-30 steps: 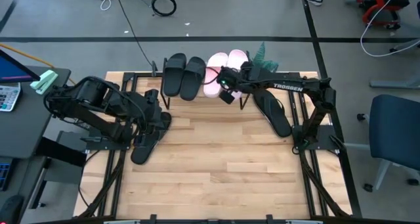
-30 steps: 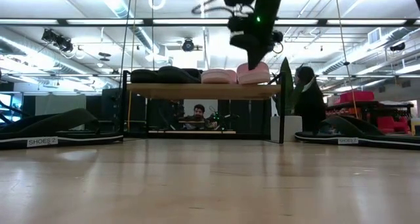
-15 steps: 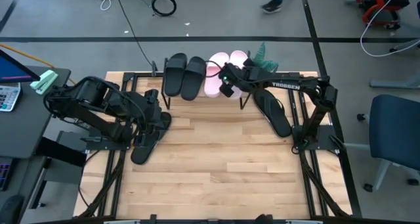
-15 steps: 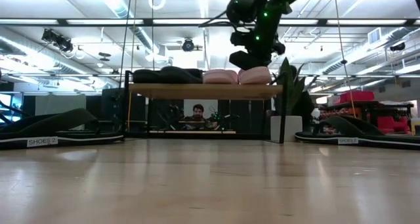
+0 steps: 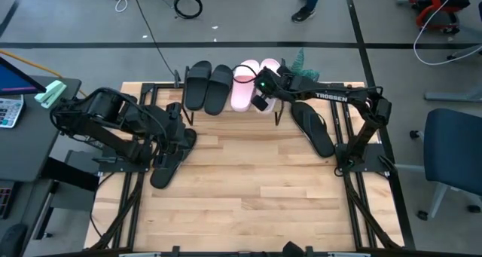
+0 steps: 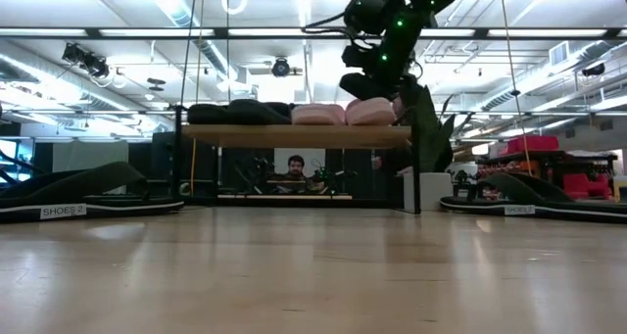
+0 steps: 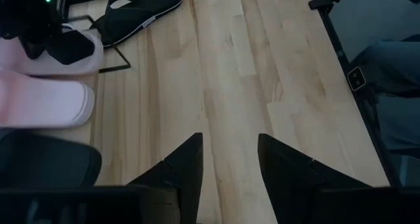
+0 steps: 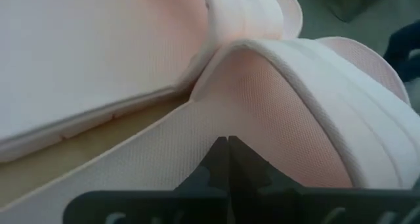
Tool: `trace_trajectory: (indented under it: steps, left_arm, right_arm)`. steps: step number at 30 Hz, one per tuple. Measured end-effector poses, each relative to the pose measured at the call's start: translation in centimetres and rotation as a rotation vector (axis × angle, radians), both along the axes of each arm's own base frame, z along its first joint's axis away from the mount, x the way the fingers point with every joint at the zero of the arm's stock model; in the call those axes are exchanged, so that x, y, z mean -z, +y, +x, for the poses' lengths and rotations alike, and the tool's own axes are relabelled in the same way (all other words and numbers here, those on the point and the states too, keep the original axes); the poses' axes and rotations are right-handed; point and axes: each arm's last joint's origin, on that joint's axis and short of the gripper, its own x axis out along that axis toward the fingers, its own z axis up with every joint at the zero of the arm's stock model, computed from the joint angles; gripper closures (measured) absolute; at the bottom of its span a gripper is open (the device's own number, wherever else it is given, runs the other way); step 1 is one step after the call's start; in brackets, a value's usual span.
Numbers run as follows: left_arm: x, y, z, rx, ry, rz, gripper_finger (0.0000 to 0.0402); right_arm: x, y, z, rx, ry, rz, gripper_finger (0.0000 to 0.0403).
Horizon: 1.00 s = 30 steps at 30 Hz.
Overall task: Pick and place slides into the shelf
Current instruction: Adjust the shelf
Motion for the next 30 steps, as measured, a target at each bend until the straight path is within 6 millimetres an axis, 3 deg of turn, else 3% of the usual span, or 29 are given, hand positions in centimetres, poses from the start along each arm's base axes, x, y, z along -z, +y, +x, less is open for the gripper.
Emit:
trace_trajectory:
  steps: [10, 30]
  left_arm:
    - [0.0, 0.0, 0.0, 0.0, 0.0, -0.001, 0.0259]
    - [-0.01, 0.0, 0.0, 0.0, 0.0, 0.0, 0.0249]
  right_arm:
    - [-0.25, -0.01, 1.08, -0.147, -0.11, 0.051, 0.0403]
    - [-0.27, -0.97, 0.67, -0.426, 0.171, -0.152, 0.0403]
